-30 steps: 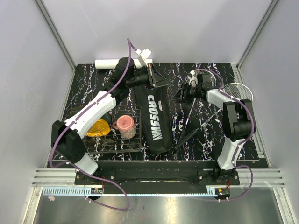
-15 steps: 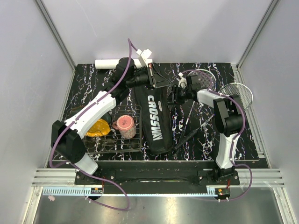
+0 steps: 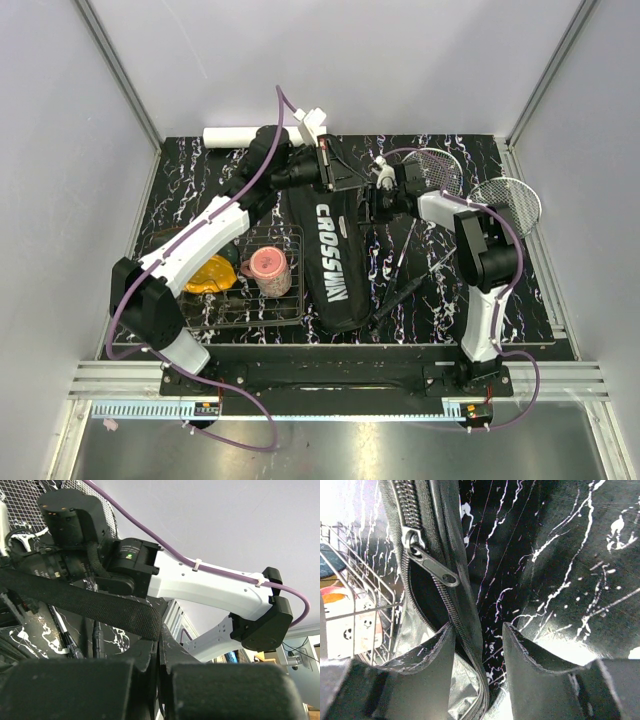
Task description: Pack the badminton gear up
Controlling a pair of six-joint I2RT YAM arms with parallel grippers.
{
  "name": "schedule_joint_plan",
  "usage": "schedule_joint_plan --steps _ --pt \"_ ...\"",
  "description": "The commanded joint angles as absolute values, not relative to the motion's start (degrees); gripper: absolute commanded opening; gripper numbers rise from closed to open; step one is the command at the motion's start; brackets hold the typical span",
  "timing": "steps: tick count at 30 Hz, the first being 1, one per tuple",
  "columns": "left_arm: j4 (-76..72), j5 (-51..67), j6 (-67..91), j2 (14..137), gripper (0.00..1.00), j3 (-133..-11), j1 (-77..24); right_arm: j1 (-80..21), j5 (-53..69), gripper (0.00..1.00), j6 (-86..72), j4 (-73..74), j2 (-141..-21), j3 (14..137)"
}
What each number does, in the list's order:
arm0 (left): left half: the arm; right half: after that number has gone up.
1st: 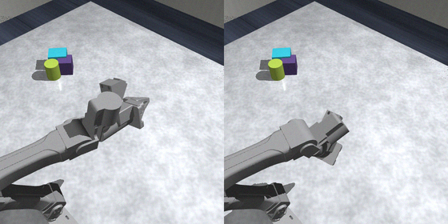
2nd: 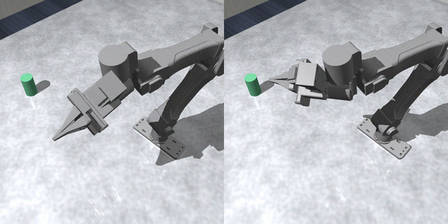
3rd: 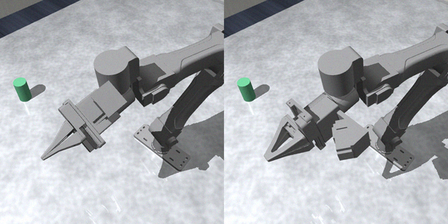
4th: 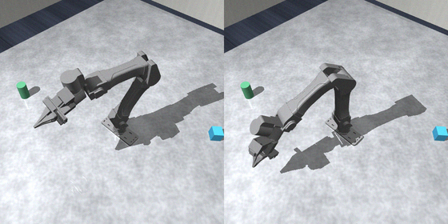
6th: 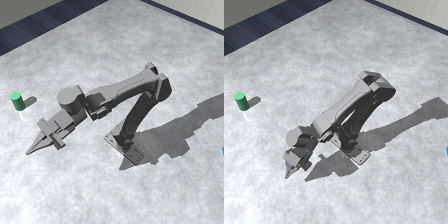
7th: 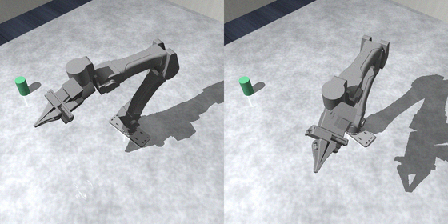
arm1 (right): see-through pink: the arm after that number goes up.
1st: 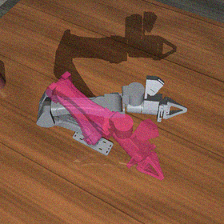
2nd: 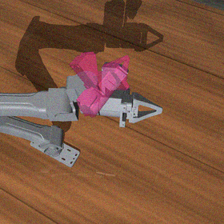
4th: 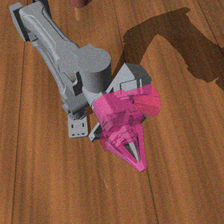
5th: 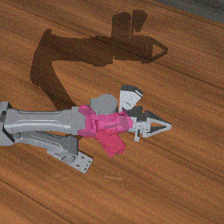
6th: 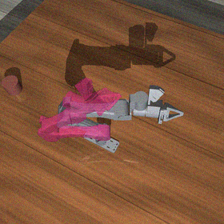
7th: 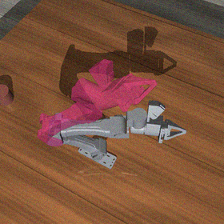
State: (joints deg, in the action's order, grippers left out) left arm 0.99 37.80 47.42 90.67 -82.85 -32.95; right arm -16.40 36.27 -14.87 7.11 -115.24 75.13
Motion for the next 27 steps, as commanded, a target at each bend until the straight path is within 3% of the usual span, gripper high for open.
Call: schedule_joint_plan --steps 1,3,5,7,8,9,13,19,21,23,27 --pt "-2.8 39.4 47.6 87.8 0.00 -83.0 -33.5 -18.2 36.5 0.48 -11.6 4.6 -117.2 77.7" --pt "-2.5 38.9 47.0 87.5 0.00 -82.5 -33.7 -18.5 37.7 0.45 -12.9 1.9 -117.1 77.6" --pt "-1.3 37.8 45.3 87.5 0.00 -82.1 -33.8 -18.5 38.7 0.36 -14.8 -2.3 -116.4 77.3" --pt "2.0 35.5 41.8 86.7 0.04 -81.4 -34.0 -18.4 37.9 0.18 -17.5 -3.6 -112.9 76.1" --pt "3.4 31.7 40.4 86.3 0.08 -81.0 -34.0 -18.4 36.6 0.12 -18.1 -3.2 -108.8 75.6" --pt "6.2 29.5 38.9 85.9 0.15 -80.5 -34.0 -18.3 33.2 0.00 -19.3 -2.3 -106.5 75.1" --pt "11.2 17.6 32.1 85.0 0.16 -77.3 -34.0 -15.1 31.3 0.00 -23.9 5.7 -97.4 74.4" --pt "11.4 14.8 31.7 88.8 0.14 -73.3 -33.9 -13.5 35.2 0.00 -26.9 10.6 -88.6 72.7" --pt "11.2 15.6 33.4 90.3 0.28 -73.3 -33.9 -13.6 35.9 0.00 -27.1 10.9 -87.5 72.8" --pt "9.3 17.6 34.0 90.4 0.48 -73.1 -33.9 -13.5 35.9 0.00 -26.4 11.1 -87.2 72.7" --pt "8.9 19.9 33.8 89.7 0.67 -74.6 -34.2 -13.5 35.9 0.00 -24.9 11.6 -87.6 73.3"
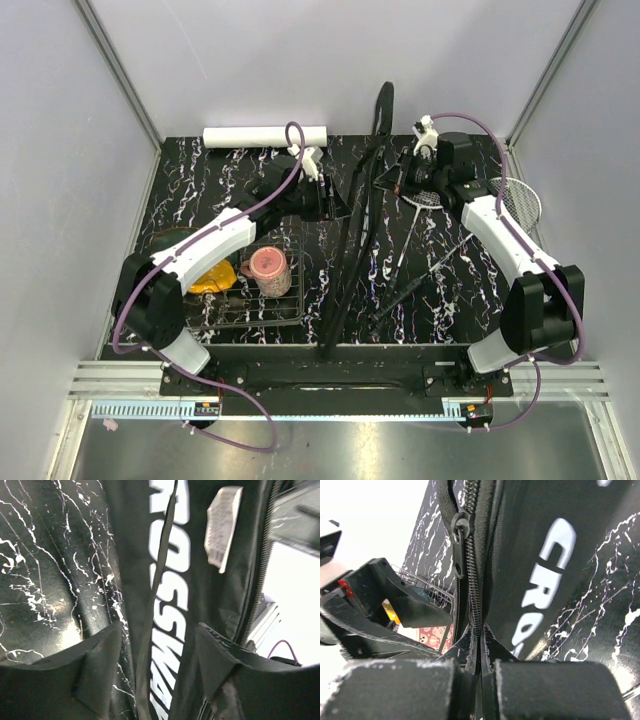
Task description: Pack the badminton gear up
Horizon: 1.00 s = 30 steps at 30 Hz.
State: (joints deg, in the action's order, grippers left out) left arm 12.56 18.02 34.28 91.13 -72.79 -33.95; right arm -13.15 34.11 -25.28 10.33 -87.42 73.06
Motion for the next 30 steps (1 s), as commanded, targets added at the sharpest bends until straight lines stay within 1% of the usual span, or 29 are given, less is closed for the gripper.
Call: schedule_joint_plan --steps 1,2,5,6,7,8,9,10,11,12,13,14,16,21,22,26,27,28,29,30 --pt "8.9 21.4 33.8 89.9 0.76 -75.0 -34.2 -13.6 36.1 0.00 -24.8 11.6 -87.6 73.5" --pt "9.6 22.2 33.8 90.1 0.79 -75.6 -34.2 -13.5 36.3 0.00 -24.8 11.6 -87.9 73.7" --pt "8.0 25.7 35.2 90.8 0.79 -76.3 -34.2 -13.5 36.1 0.00 -25.1 11.6 -87.9 74.2" --pt "7.1 26.5 36.4 90.8 0.77 -76.1 -34.3 -13.5 36.1 0.00 -25.5 11.6 -87.8 74.3" --pt "6.2 27.7 36.8 90.9 0.70 -75.9 -34.5 -13.5 36.1 0.00 -25.9 11.7 -87.9 74.4" --pt "4.8 28.3 37.2 91.1 0.59 -75.9 -34.6 -13.6 36.1 0.00 -26.8 11.6 -88.1 74.5" --pt "4.2 28.6 38.0 91.5 0.36 -76.2 -34.8 -13.5 36.3 0.00 -27.3 11.4 -88.1 74.6" --pt "4.2 28.5 38.1 92.4 0.34 -76.5 -35.2 -13.6 36.4 0.00 -27.9 11.1 -88.1 74.8" --pt "4.3 28.0 38.1 92.6 0.37 -76.9 -35.6 -13.6 36.3 0.00 -29.0 11.0 -88.1 74.7" --pt "4.7 27.3 38.0 92.9 0.42 -77.6 -35.9 -13.6 36.3 0.00 -29.5 10.9 -88.1 74.6" --pt "4.8 25.7 38.0 93.2 0.57 -78.0 -36.4 -13.7 36.0 0.00 -29.9 10.6 -87.9 74.6" --pt "5.4 24.4 37.9 93.2 0.64 -78.4 -36.6 -13.9 35.6 0.00 -30.4 10.5 -87.5 74.4" --pt "6.8 20.1 36.7 93.3 0.71 -80.1 -37.6 -13.9 35.1 0.00 -30.4 10.4 -87.0 74.2" --pt "13.3 12.1 33.4 95.3 0.71 -86.0 -40.0 -14.0 34.7 0.00 -30.7 10.5 -86.3 74.1" --pt "14.1 9.3 33.1 95.5 0.71 -86.5 -40.8 -14.1 34.7 0.00 -30.8 10.5 -86.3 74.0" --pt "16.3 4.9 32.1 96.1 0.71 -87.9 -42.4 -14.2 34.6 0.00 -30.9 10.4 -86.1 74.1" --pt "17.1 3.5 30.9 96.8 0.70 -89.1 -43.2 -14.2 34.5 0.00 -30.9 10.5 -86.1 74.1" --pt "18.2 0.8 30.4 97.1 0.66 -89.8 -43.7 -14.3 34.5 0.00 -30.9 10.4 -86.0 74.1" --pt "19.8 0.2 30.0 97.5 0.59 -90.9 -43.8 -14.3 34.5 0.00 -30.9 10.4 -86.0 74.1" --pt "20.1 -1.4 30.1 97.8 0.56 -91.2 -43.9 -14.4 34.5 0.00 -30.9 10.4 -85.9 74.1"
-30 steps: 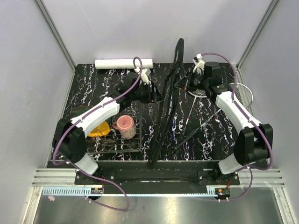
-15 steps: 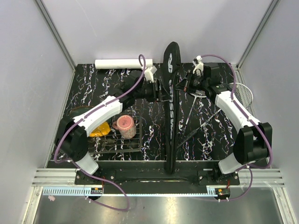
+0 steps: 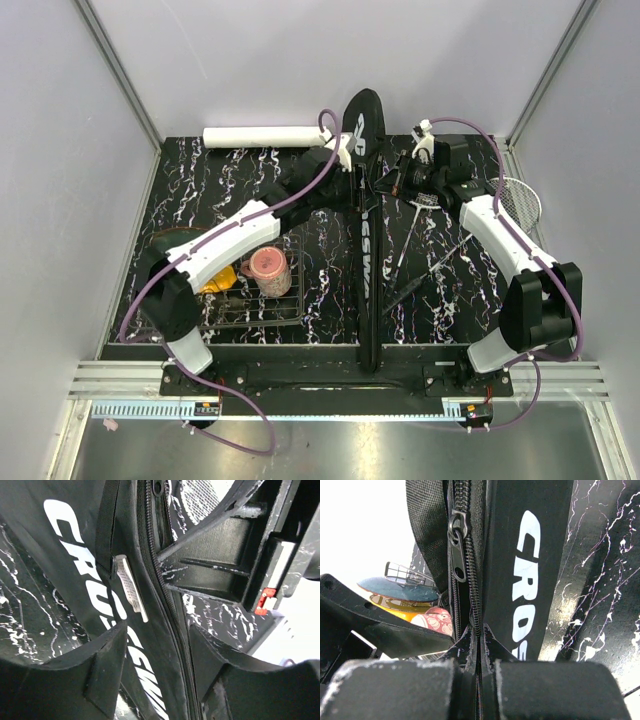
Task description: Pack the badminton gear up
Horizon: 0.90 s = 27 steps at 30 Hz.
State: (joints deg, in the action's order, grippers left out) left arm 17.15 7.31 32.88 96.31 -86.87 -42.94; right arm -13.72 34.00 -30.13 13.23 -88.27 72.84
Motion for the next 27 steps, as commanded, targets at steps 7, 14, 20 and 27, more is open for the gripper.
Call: schedule_joint_plan --steps 7,14,20,27 --pt "22.0 -3.8 29.9 101.0 0.60 -94.5 -45.2 -14.8 34.1 0.00 -31.1 10.5 -85.2 74.1" --pt "27.9 -14.3 27.2 103.7 0.28 -97.8 -46.6 -15.0 33.7 0.00 -30.9 10.9 -84.7 74.2" --pt "28.8 -16.9 26.5 105.4 0.60 -99.4 -46.5 -15.1 34.5 0.00 -31.5 10.5 -85.4 74.4" --pt "30.7 -14.1 22.7 108.4 0.14 -103.6 -44.7 -14.7 35.1 0.00 -31.6 10.3 -87.5 76.4"
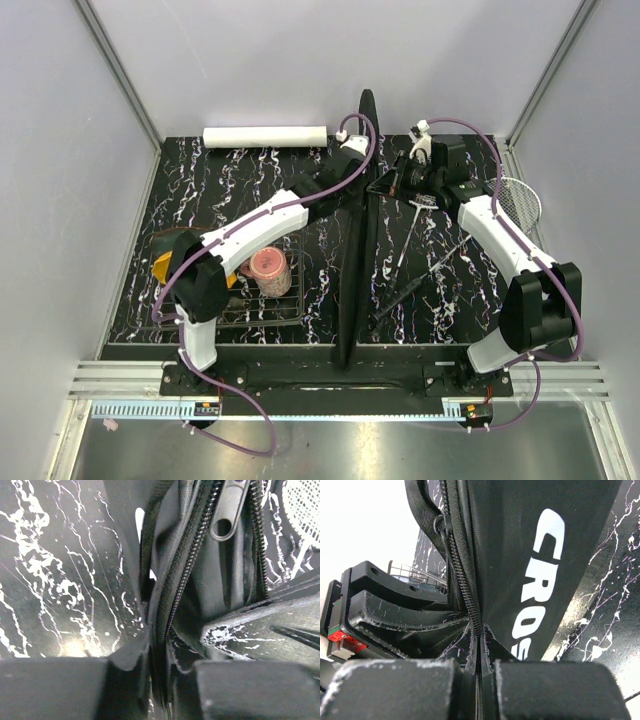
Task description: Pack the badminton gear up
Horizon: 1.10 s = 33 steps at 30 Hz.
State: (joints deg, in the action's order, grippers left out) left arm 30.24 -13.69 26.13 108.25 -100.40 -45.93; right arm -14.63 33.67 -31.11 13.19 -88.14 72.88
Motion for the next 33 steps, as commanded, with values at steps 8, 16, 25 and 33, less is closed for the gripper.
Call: schedule_joint_plan --steps 8,16,25,33 --pt "39.9 1.6 20.8 111.8 0.00 -113.5 -38.5 -12.3 26.0 0.01 -23.7 20.7 -98.1 85.6" --pt "42.0 1.8 25.7 114.9 0.00 -116.8 -33.5 -12.2 7.6 0.19 -15.6 34.5 -106.9 95.4" --pt "41.8 4.8 29.0 121.9 0.00 -119.8 -32.7 -12.3 14.2 0.54 -18.5 37.1 -107.5 97.1" --pt "40.4 -1.2 31.8 124.3 0.00 -119.0 -32.6 -10.6 13.9 1.00 -28.6 35.8 -85.5 80.6"
